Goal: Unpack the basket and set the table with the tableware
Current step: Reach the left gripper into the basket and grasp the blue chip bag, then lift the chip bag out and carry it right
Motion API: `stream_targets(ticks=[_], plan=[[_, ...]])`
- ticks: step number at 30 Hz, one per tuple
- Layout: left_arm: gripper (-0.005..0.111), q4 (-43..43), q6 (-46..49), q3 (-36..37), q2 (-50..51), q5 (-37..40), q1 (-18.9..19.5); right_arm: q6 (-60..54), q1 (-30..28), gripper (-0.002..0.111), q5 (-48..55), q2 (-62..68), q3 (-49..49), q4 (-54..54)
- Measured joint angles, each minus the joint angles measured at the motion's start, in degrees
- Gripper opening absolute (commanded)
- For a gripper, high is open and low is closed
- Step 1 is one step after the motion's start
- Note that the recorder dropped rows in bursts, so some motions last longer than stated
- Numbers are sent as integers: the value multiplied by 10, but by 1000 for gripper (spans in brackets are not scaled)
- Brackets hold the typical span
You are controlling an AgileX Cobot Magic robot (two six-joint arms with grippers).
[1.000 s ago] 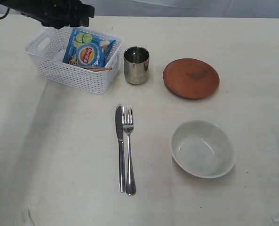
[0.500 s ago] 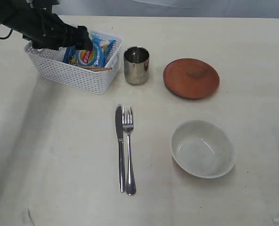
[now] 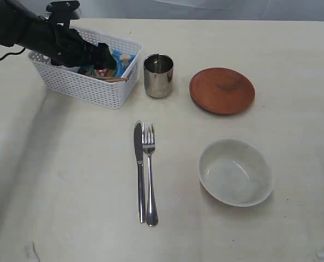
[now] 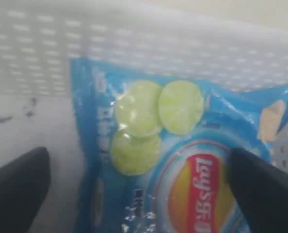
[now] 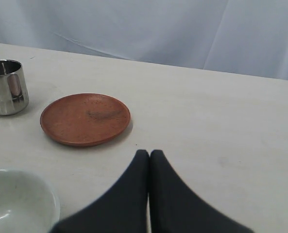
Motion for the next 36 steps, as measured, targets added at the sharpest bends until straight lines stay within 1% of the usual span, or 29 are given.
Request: stream_targets(ticks=[1,3,5,8,15,20,30,36], plan=[[76,-21,21,0,0,6,0,0,0,0,0,0,0,0],[58,-52,50,0,0,20,0,0,0,0,0,0,0,0],[37,-66,63,0,0,25,0,0,0,0,0,0,0,0],[0,-79,68,0,0,29,0,1,0,0,0,0,0,0],[0,-90,72,0,0,50,0,1,0,0,0,0,0,0],[0,-91,74,0,-8,51,0,2,0,0,0,0,0,0],[0,-88,75,0,-87,6,0,2,0,0,0,0,0,0],[0,-80,77,0,-119,-4,0,2,0,0,0,0,0,0]])
